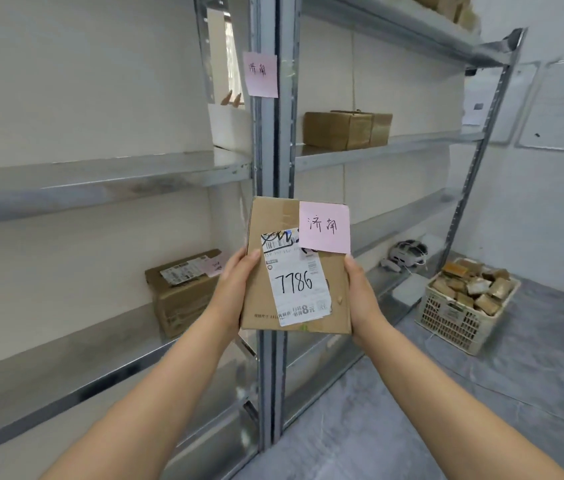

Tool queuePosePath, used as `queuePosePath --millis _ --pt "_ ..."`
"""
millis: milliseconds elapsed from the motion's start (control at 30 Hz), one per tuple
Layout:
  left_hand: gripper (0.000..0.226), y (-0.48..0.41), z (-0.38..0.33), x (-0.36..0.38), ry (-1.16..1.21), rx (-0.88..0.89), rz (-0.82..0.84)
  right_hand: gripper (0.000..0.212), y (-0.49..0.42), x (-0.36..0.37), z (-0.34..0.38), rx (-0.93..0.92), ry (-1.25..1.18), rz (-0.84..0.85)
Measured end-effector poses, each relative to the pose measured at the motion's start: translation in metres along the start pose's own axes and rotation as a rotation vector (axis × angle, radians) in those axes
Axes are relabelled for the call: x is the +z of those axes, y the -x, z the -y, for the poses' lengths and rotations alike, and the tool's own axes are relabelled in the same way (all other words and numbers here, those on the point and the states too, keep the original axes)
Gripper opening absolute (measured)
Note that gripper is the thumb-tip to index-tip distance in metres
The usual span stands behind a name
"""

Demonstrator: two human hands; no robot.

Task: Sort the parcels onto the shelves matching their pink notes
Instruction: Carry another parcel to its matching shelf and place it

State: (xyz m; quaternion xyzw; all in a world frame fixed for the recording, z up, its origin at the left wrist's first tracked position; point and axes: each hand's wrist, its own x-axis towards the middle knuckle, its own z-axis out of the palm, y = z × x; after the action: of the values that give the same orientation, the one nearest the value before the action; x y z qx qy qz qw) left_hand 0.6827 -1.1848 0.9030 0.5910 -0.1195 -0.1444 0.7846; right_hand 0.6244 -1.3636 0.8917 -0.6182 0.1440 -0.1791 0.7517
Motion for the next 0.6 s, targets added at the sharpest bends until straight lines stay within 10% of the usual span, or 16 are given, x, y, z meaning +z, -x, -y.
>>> queuePosePath --millis 600 --pt "0.066 -0.101 -0.126 -0.073 -0.039 0.304 -0.183 0.052 -0.134 0.137 0.075 -0.179 -0.163 0.385"
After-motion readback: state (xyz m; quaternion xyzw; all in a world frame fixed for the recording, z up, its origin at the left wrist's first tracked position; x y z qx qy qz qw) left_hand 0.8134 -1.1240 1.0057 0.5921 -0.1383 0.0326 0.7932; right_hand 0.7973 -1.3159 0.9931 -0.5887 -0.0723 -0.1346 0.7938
